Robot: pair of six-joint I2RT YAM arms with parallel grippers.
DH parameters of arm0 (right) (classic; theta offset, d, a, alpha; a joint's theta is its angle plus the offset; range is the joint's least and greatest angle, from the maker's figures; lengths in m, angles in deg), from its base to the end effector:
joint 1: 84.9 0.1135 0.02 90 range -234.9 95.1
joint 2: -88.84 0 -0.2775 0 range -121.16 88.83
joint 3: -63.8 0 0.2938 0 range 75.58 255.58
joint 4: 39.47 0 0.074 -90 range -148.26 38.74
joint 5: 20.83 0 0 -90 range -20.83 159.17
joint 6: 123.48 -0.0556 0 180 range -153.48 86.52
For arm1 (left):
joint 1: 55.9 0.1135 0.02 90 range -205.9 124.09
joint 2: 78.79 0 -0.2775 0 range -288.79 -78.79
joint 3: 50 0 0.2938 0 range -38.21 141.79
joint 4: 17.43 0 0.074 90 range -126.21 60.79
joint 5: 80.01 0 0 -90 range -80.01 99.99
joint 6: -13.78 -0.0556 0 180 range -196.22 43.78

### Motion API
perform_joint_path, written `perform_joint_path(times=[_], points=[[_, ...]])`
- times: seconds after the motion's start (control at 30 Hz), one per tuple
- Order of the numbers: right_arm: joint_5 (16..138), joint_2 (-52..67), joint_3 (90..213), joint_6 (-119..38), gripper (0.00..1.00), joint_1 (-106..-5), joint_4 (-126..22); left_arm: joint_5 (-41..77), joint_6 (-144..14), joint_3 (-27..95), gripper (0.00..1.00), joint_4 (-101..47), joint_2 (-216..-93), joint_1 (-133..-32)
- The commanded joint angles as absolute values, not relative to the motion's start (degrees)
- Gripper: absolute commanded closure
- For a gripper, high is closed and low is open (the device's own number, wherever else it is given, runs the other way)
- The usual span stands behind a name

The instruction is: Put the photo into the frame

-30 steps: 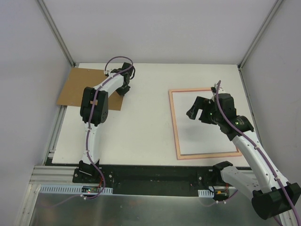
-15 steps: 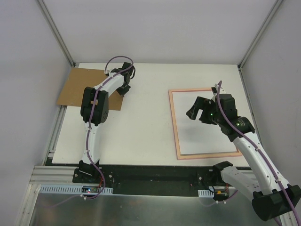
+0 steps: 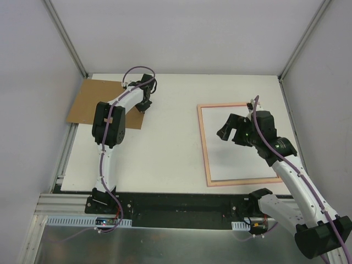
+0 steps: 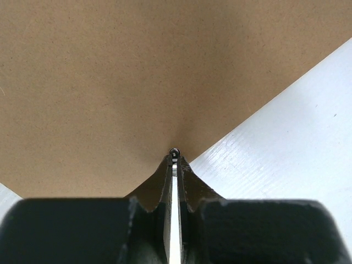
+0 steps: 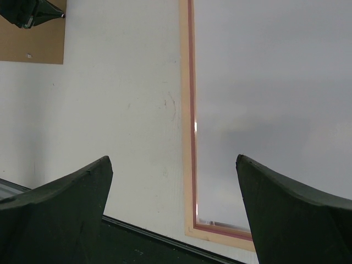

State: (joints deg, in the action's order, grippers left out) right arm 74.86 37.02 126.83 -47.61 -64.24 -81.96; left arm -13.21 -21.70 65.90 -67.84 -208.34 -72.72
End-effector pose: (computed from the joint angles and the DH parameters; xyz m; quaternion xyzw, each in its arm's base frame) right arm 0.2293 0.0924 0.3216 -0.0739 0.8677 0.1877 0.4544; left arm 0.5203 -0.1344 0.1456 -0.3511 0.8888 0.0310 0.2929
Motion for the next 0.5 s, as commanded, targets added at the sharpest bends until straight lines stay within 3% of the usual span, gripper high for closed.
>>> perform_joint_path(times=[0.0, 0.47], points=[[76.55, 37.16, 126.56, -48.86, 0.03, -64.07, -78.86, -9.35, -24.28, 60.15, 1.00, -72.10, -206.76, -73.57], [76.99, 38.47, 124.19, -50.53, 0.03, -63.72, -77.10, -8.03, -23.67, 45.38, 1.00, -65.43, -197.18, -79.81]])
